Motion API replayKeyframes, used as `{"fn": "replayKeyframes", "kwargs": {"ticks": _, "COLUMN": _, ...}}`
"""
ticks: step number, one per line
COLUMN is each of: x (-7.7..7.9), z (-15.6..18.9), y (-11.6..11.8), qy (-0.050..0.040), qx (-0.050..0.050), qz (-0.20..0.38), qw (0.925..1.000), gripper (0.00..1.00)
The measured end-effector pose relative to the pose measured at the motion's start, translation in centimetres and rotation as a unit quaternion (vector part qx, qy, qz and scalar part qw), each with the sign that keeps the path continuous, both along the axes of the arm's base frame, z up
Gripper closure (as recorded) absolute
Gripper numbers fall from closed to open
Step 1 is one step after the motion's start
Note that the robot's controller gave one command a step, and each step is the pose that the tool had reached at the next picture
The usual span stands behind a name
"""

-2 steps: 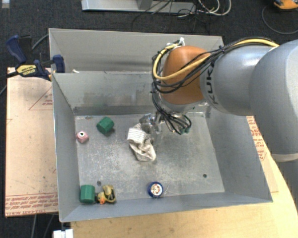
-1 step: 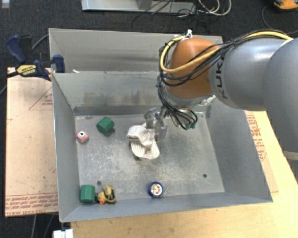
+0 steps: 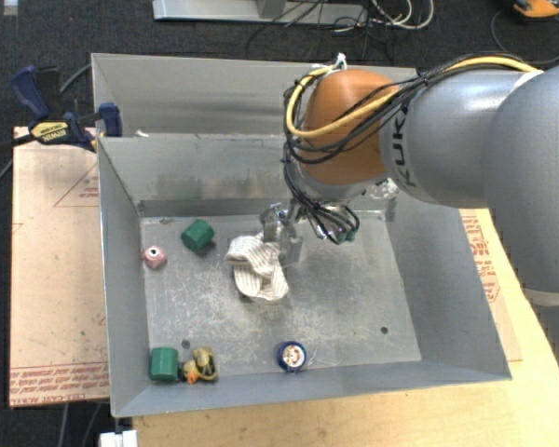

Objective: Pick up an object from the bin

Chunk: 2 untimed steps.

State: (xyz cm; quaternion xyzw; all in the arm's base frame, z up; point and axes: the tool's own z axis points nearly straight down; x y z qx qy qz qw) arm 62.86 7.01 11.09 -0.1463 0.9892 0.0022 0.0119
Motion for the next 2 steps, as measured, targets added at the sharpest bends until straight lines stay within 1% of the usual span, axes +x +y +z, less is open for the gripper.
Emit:
{"fn": "replayKeyframes", "kwargs": {"ticks": 1, "x": -0.6, "z": 8.2, "y": -0.5, "qy": 0.0005, "qx": -0.001, "qz": 0.012, "qw": 0.9999, "gripper": 1.00}}
{"fn": "replayKeyframes", "kwargs": {"ticks": 2, "x": 1.2, "z": 18.1, "y": -0.7, "qy": -0.0024, "qx": 0.000, "qz": 0.022, "qw": 0.9998, "gripper": 1.00}}
